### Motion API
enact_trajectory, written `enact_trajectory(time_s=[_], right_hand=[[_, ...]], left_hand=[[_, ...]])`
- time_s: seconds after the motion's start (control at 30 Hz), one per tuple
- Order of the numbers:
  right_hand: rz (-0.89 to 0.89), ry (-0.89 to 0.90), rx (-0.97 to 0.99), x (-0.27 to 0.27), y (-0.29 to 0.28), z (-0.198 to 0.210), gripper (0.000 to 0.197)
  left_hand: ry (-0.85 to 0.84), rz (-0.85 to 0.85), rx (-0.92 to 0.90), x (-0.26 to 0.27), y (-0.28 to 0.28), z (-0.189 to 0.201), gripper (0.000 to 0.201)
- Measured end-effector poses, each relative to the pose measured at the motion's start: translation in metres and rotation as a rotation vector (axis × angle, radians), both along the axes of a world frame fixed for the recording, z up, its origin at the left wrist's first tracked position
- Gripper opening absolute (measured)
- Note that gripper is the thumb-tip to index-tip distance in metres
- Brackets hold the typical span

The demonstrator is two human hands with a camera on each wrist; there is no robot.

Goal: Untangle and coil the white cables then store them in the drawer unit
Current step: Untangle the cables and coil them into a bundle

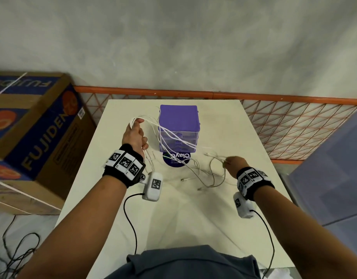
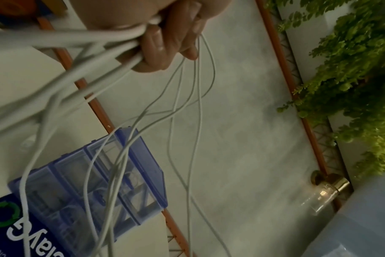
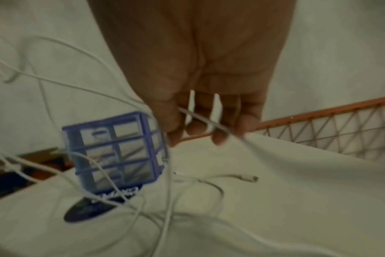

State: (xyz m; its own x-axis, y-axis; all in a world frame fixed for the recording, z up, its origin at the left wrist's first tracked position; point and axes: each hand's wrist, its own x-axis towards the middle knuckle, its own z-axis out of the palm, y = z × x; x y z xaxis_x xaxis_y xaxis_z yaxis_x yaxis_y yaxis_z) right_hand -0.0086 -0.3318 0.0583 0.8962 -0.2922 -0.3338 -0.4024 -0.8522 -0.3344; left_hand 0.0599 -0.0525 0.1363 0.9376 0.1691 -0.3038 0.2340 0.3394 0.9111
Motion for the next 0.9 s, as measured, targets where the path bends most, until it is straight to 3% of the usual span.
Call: enact_trajectory(time_s=[0.07, 0.23, 0.33, 0.43, 0.53, 0.63, 0.73, 0.9], right_hand=[[-0.017, 0.089, -0.052, -0.005, -0.002, -0.004, 0.031], [-0.112, -0.033, 0.164, 0.005, 0.008, 0.012, 0.027], [-0.073, -0.125, 0.254, 0.011, 0.026, 0.029, 0.058], [0.162, -0.405, 0.385, 0.012, 0.055, 0.061, 0.090], [0.463, -0.500, 0.162, 0.018, 0.082, 0.084, 0.103], [0.551, -0.428, 0.042, 0.022, 0.097, 0.080, 0.075], [0.437, -0.406, 0.285, 0.019, 0.091, 0.069, 0.031], [0.339, -0.407, 0.375, 0.013, 0.068, 0.059, 0.014]], left_hand=[[-0.003, -0.016, 0.039, 0.000, 0.001, -0.001, 0.030], [-0.015, -0.131, 0.142, -0.001, -0.006, 0.002, 0.033], [-0.075, -0.239, 0.179, -0.007, -0.012, 0.006, 0.033], [-0.141, -0.421, 0.317, -0.015, -0.023, 0.005, 0.032], [-0.132, -0.622, 0.471, -0.026, -0.039, 0.001, 0.033], [-0.124, -0.739, 0.528, -0.035, -0.052, 0.003, 0.031], [-0.130, -0.757, 0.505, -0.034, -0.049, 0.004, 0.027], [-0.174, -0.819, 0.558, -0.027, -0.038, -0.016, 0.022]])
